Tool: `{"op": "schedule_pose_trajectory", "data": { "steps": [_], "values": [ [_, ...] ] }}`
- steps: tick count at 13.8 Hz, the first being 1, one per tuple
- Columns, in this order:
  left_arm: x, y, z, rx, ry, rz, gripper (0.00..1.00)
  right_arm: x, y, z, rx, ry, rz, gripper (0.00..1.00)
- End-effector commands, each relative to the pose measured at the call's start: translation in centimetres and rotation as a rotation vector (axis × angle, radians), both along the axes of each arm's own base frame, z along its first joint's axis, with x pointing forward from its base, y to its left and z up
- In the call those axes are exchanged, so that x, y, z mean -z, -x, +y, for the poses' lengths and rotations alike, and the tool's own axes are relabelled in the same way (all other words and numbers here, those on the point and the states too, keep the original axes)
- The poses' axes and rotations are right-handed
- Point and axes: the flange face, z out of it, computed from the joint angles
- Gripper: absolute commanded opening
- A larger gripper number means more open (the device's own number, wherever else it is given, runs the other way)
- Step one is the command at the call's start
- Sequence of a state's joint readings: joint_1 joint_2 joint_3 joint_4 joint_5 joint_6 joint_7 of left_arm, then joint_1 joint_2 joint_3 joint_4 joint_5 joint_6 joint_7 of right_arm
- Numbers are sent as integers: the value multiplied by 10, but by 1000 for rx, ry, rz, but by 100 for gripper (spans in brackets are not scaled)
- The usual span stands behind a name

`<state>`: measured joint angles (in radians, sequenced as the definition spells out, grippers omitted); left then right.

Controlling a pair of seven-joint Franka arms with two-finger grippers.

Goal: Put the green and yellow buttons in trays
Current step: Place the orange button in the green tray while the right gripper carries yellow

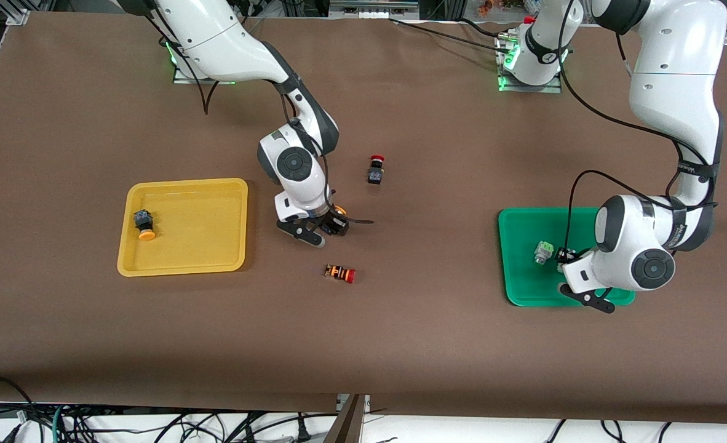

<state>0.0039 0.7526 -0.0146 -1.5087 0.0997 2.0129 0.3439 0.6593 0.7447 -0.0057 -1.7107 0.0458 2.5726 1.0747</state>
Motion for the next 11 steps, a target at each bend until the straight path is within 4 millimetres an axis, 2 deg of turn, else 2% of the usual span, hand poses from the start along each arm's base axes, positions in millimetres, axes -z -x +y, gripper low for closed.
{"op": "schedule_pose_trajectory", "data": {
  "steps": [1, 3, 4, 8, 9, 11],
  "values": [
    [-41, 4, -11, 34, -6, -28, 100, -5, -13, -15, -39, 48, -28, 0],
    [-99, 3, -30, -9, -14, -72, 100, -26, -25, -37, -117, 105, -1, 0],
    [-132, 5, -33, -63, -17, -101, 100, -40, -31, -49, -161, 125, 5, 0],
    [-270, 23, -28, -147, -38, -107, 100, -83, -57, -119, -338, 214, 76, 0],
    [-300, 26, -26, -156, -44, -103, 100, -89, -62, -136, -374, 221, 78, 0],
    [-343, 35, -25, -167, -44, -120, 100, -95, -67, -169, -441, 230, 86, 0]
  ]
}}
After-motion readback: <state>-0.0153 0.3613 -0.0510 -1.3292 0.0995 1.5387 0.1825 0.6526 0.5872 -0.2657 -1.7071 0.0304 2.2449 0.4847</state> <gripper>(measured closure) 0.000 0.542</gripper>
